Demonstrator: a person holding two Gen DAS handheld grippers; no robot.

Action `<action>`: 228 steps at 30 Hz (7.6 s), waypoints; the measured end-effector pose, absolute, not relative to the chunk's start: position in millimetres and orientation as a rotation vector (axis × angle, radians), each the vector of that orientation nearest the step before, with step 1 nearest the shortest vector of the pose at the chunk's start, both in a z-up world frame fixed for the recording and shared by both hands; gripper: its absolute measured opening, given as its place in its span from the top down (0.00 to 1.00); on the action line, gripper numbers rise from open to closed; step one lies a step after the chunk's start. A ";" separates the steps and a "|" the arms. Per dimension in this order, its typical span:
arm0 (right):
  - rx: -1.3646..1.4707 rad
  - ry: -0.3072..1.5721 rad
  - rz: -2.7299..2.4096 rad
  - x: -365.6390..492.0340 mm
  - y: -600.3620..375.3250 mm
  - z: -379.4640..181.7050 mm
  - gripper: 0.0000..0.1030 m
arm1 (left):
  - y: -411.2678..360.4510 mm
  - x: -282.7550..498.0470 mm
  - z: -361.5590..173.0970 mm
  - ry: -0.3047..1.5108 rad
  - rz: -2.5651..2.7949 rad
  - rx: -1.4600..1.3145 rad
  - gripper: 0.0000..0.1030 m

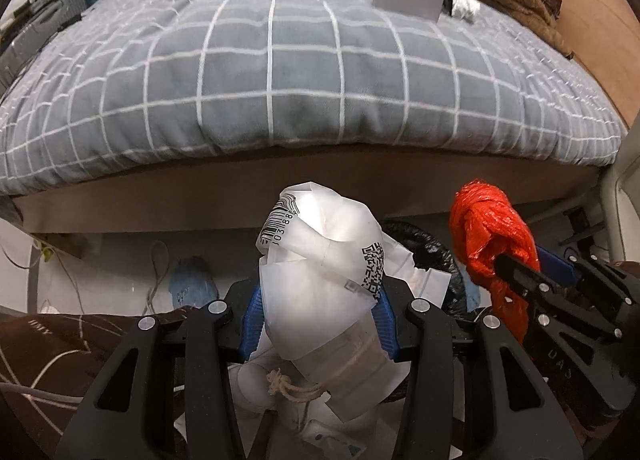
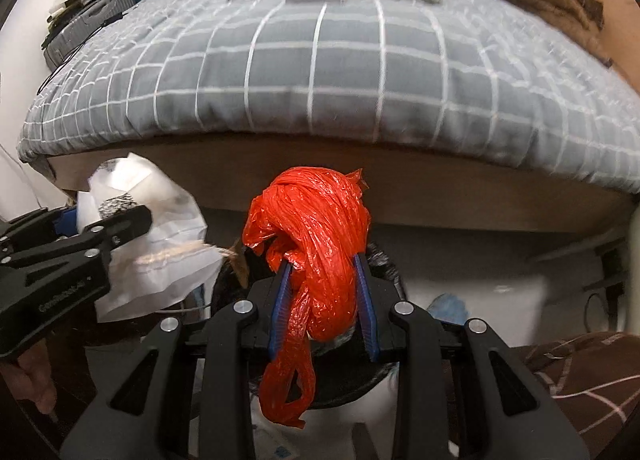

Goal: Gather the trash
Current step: 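Carry both bags with both tools down past the bed edge over the black bin, then open the right tool to drop the red bag into the black bin, then open the left tool to drop the white bag into the bin, then move both open tools back up over the bed toward the remaining trash, then grasp the clear plastic bag with the left tool while the right tool grasps the white earphone box, then carry the clear bag and white box with both tools toward the black bin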

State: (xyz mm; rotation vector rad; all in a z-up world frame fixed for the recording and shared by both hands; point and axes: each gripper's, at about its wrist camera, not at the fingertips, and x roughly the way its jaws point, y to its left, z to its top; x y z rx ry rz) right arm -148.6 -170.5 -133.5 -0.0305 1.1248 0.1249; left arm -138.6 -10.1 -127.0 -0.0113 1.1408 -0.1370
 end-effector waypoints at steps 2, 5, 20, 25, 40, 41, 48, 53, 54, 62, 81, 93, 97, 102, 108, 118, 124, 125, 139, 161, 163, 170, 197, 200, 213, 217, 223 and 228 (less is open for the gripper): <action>-0.034 1.139 0.129 -146.3 -169.3 -140.5 0.72 | -9.6 -134.9 -131.9 1.148 -0.140 -0.013 0.56; -0.038 1.168 0.128 -140.2 -167.5 -152.2 0.72 | -7.3 -128.7 -142.8 1.169 -0.144 -0.016 0.56; -0.101 1.252 0.141 -121.3 -139.9 -184.9 0.67 | 22.6 -109.0 -171.7 1.226 -0.085 -0.049 0.56; -0.117 1.219 0.108 -121.7 -141.2 -178.0 0.47 | 22.2 -108.8 -173.8 1.231 -0.087 -0.042 0.56; -0.070 1.114 -0.013 -128.5 -208.3 -153.2 0.07 | -34.1 -110.7 -170.3 1.242 -0.177 0.004 0.56; -0.068 1.111 -0.017 -129.4 -211.1 -151.4 0.07 | -39.5 -110.7 -170.0 1.247 -0.184 0.005 0.56; -0.024 1.108 -0.033 -135.4 -233.6 -151.7 0.07 | -69.4 -114.8 -168.4 1.253 -0.236 0.000 0.56; -0.030 1.103 -0.065 -138.1 -241.8 -147.5 0.07 | -89.2 -119.6 -177.4 1.276 -0.261 0.020 0.56; -0.024 1.103 -0.076 -137.7 -244.7 -147.5 0.07 | -90.8 -120.5 -179.2 1.279 -0.266 0.025 0.56; -0.019 1.105 -0.101 -136.5 -247.2 -147.7 0.07 | -90.2 -122.1 -187.9 1.283 -0.256 0.035 0.42; -0.045 1.005 -0.115 -125.9 -239.9 -122.5 0.07 | -57.6 -112.5 -163.9 1.170 -0.185 0.025 0.09; -0.041 0.843 -0.089 -117.7 -228.7 -65.7 0.07 | -34.1 -106.6 -105.4 1.036 -0.165 -0.021 0.06; -0.034 0.800 -0.087 -103.9 -230.9 -50.8 0.07 | -29.6 -94.7 -92.1 0.997 -0.156 -0.018 0.06; -0.015 0.759 -0.091 -80.4 -232.3 -36.8 0.07 | -18.8 -73.3 -77.6 0.950 -0.127 -0.027 0.06; -0.004 0.723 -0.085 -58.8 -225.7 -27.7 0.07 | -3.2 -45.8 -57.7 0.896 -0.084 -0.084 0.06; -0.047 0.693 -0.069 -33.5 -213.4 -17.0 0.07 | -1.9 -11.2 -31.8 0.830 -0.070 -0.074 0.06; -0.046 0.667 -0.046 -9.8 -208.2 -7.9 0.07 | 4.3 9.8 -27.3 0.812 -0.051 -0.049 0.06; -0.041 0.661 -0.037 -6.3 -207.3 -6.7 0.07 | 6.6 12.8 -26.0 0.806 -0.043 -0.051 0.06; -0.082 0.692 0.067 51.8 -171.1 -21.4 0.08 | 25.3 98.3 -32.7 0.799 -0.012 -0.048 0.06; -0.053 0.790 0.094 90.3 -133.9 -66.5 0.08 | 10.4 180.6 -71.9 0.858 -0.036 -0.028 0.21; -0.049 0.795 0.083 92.5 -135.4 -69.4 0.08 | 9.9 183.2 -71.8 0.856 -0.041 -0.031 0.27; -0.014 0.816 0.069 96.2 -143.1 -75.6 0.20 | 6.5 192.8 -78.2 0.866 -0.051 -0.024 0.51; -0.035 0.789 0.089 80.9 -144.1 -65.6 0.24 | 8.5 139.3 -52.7 0.826 -0.076 -0.001 0.52; -0.040 0.782 0.087 75.3 -142.6 -64.4 0.24 | 6.8 125.0 -51.2 0.817 -0.073 0.009 0.52; -0.033 0.759 0.075 51.5 -152.6 -51.8 0.24 | 2.7 82.6 -52.4 0.830 -0.083 0.018 0.52; -0.037 0.750 0.073 45.8 -156.1 -47.4 0.24 | 2.6 72.2 -49.1 0.828 -0.082 0.015 0.52; -0.036 0.741 0.065 34.9 -163.7 -42.5 0.24 | 1.3 57.5 -46.0 0.829 -0.081 0.011 0.52; -0.039 0.733 0.058 25.3 -168.2 -38.2 0.24 | -0.8 46.4 -42.7 0.829 -0.084 0.006 0.52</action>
